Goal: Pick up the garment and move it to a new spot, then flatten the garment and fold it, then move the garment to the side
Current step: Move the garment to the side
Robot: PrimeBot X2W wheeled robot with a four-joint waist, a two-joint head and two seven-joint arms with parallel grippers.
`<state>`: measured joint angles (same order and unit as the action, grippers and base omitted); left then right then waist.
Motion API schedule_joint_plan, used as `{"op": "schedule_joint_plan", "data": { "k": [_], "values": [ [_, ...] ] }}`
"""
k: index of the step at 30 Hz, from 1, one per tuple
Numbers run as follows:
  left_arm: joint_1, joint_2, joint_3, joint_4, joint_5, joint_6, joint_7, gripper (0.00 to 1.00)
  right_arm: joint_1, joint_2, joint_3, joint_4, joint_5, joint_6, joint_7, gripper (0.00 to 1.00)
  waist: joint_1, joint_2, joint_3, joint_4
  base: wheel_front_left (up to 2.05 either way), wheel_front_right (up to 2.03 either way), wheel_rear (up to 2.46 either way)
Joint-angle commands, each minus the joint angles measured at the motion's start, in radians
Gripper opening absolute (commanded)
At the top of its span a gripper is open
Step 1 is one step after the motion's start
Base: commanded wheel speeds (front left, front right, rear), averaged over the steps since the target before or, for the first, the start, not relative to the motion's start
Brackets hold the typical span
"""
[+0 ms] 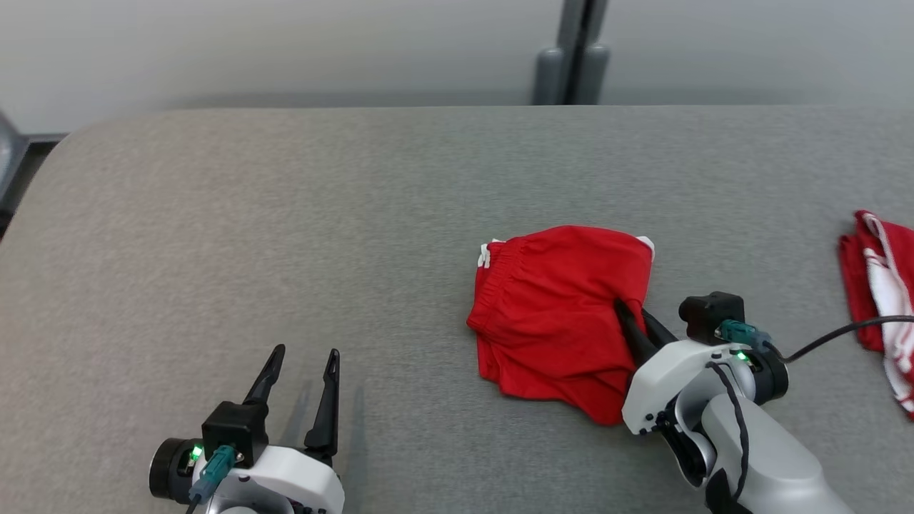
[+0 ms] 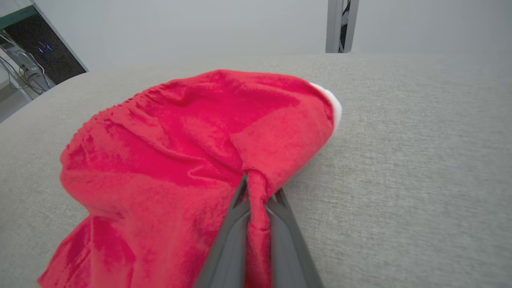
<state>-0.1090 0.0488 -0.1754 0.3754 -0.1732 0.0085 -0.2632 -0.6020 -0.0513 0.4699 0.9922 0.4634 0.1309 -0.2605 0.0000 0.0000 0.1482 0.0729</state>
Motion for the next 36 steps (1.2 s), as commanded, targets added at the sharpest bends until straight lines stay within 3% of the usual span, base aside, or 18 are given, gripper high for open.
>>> {"op": "schedule_joint_plan", "data": {
  "k": [1, 12, 20, 32, 36],
  "values": [
    [-0.001, 0.004, 0.000, -0.003, 0.007, -0.003, -0.001, 1.00, 0.021, -0.005, -0.012, -0.011, -0.016, 0.000, -0.006, 0.00, 0.0000, 0.0000, -0.036, -0.137, 0.00, 0.00, 0.00],
    [-0.032, 0.004, -0.031, -0.014, 0.010, -0.020, -0.001, 1.00, 0.104, -0.003, -0.012, -0.094, -0.010, 0.000, -0.006, 0.00, 0.0000, 0.0000, -0.029, -0.433, 0.00, 0.00, 0.00],
    [-0.060, 0.005, -0.053, -0.017, 0.016, -0.023, -0.001, 1.00, 0.102, -0.003, 0.024, -0.132, -0.007, 0.000, -0.006, 0.00, 0.0000, 0.0000, 0.018, -0.581, 0.00, 0.00, 0.00],
    [-0.103, 0.005, -0.076, 0.004, 0.033, -0.037, -0.001, 1.00, 0.015, -0.007, -0.008, -0.152, -0.124, 0.000, -0.006, 0.00, 0.0000, 0.0000, 0.072, -0.592, 0.00, 0.00, 0.00],
    [-0.109, 0.005, -0.075, 0.001, 0.041, -0.038, -0.001, 1.00, -0.073, -0.041, 0.004, -0.139, -0.168, 0.000, -0.006, 0.00, 0.0000, 0.0000, 0.094, -0.553, 0.00, 0.00, 0.00]
  ]
}}
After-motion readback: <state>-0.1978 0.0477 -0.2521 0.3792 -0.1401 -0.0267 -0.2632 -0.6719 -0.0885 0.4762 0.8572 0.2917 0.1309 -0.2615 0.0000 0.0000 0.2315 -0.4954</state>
